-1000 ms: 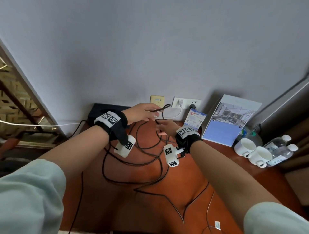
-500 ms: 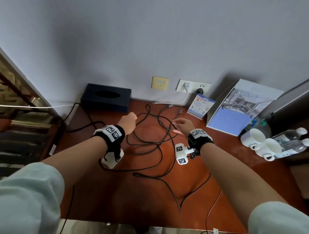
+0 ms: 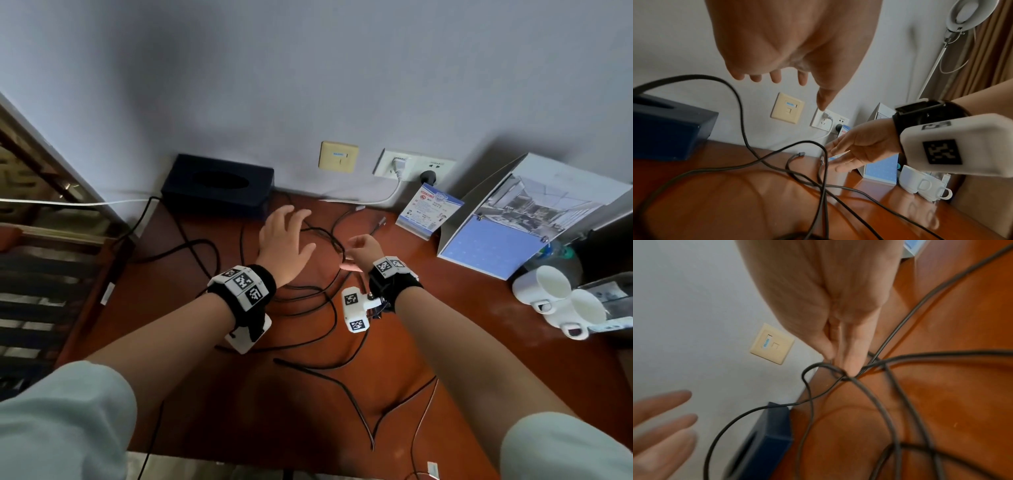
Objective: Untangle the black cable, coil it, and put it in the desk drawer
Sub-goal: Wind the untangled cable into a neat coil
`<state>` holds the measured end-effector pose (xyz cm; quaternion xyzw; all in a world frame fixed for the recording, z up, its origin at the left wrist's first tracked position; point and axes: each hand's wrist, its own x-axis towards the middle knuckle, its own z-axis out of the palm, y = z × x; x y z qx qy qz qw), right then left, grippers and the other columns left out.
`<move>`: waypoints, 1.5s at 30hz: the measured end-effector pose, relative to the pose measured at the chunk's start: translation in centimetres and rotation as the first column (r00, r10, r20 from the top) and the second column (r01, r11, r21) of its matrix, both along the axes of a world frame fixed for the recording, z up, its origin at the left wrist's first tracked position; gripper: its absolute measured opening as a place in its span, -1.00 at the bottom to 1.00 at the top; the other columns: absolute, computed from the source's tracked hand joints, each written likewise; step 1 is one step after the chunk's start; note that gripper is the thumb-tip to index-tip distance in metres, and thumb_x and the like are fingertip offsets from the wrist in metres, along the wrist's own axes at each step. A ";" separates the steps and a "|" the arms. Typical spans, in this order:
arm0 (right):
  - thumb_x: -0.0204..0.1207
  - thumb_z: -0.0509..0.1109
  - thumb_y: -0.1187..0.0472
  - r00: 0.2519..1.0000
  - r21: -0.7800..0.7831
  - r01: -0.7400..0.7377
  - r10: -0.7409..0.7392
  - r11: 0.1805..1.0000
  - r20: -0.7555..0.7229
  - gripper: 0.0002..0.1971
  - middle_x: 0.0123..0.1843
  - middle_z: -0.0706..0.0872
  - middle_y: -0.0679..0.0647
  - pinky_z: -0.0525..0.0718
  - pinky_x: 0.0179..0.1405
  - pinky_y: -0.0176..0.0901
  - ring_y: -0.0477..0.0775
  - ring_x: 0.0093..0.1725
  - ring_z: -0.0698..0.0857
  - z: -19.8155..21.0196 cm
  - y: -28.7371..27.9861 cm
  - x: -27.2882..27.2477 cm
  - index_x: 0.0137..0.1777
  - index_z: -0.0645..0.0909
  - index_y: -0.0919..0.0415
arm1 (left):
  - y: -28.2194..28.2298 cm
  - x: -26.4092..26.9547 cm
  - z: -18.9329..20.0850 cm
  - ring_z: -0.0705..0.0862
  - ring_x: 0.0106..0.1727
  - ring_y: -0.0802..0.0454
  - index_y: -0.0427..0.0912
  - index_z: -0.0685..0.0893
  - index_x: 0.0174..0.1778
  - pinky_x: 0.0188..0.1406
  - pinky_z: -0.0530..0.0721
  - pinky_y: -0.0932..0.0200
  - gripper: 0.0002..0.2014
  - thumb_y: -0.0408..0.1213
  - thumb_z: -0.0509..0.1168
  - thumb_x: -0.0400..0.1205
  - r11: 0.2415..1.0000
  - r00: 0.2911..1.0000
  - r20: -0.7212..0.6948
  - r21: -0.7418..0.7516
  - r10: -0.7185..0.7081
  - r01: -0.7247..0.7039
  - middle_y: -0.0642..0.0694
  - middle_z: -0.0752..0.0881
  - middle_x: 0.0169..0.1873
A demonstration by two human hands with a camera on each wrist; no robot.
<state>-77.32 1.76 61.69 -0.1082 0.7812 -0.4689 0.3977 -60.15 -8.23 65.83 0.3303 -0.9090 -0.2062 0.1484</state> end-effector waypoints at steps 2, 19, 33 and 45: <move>0.52 0.29 0.25 0.945 0.269 -0.184 0.246 0.945 -0.217 -0.85 -0.07 0.67 0.14 0.69 0.08 0.16 0.17 -0.05 0.71 -0.3 0.6 -1.3 0.06 0.57 0.20 | 0.5 0.1 -0.9 0.18 0.58 -0.14 0.08 0.35 0.51 0.52 0.23 -0.15 -0.45 -0.02 0.31 0.59 0.996 0.992 0.100 0.059 -0.071 0.065 -0.13 0.22 0.55; 0.68 0.17 0.12 0.873 0.455 -0.230 0.389 0.860 -0.293 -0.77 0.24 0.69 0.16 0.58 0.19 0.02 0.19 0.16 0.65 -2.9 6.5 -2.8 0.07 0.65 0.14 | 2.0 0.3 -2.8 0.55 0.29 -0.08 -0.07 0.64 0.21 0.36 0.48 0.06 -0.77 -0.24 0.16 0.70 0.839 0.958 0.193 0.539 -0.212 0.077 -0.16 0.53 0.26; 0.62 0.36 0.18 0.947 -0.441 0.000 -0.141 0.898 -0.287 -0.75 -0.35 0.60 -0.08 0.46 -0.10 -0.42 -0.20 -0.27 0.55 9.0 6.7 1.6 -0.30 0.63 0.22 | 1.3 -3.5 5.2 0.57 0.35 -0.26 -0.50 0.26 0.53 0.42 0.49 -0.05 -0.35 0.01 0.14 0.73 -0.108 0.953 -0.085 0.987 0.292 0.121 -0.41 0.50 0.42; 0.56 0.42 0.29 0.873 -0.268 -0.387 0.256 0.882 -0.415 -0.85 -0.28 0.74 -0.03 0.53 -0.11 -0.46 -0.20 -0.24 0.66 15.3 12.6 4.7 -0.22 0.75 0.24 | -0.2 -3.6 15.3 0.67 -0.48 0.03 -0.39 0.58 0.09 -0.39 0.71 0.26 -0.54 0.00 0.06 0.75 -0.301 0.853 -0.259 0.856 0.453 0.419 -0.16 0.70 -0.29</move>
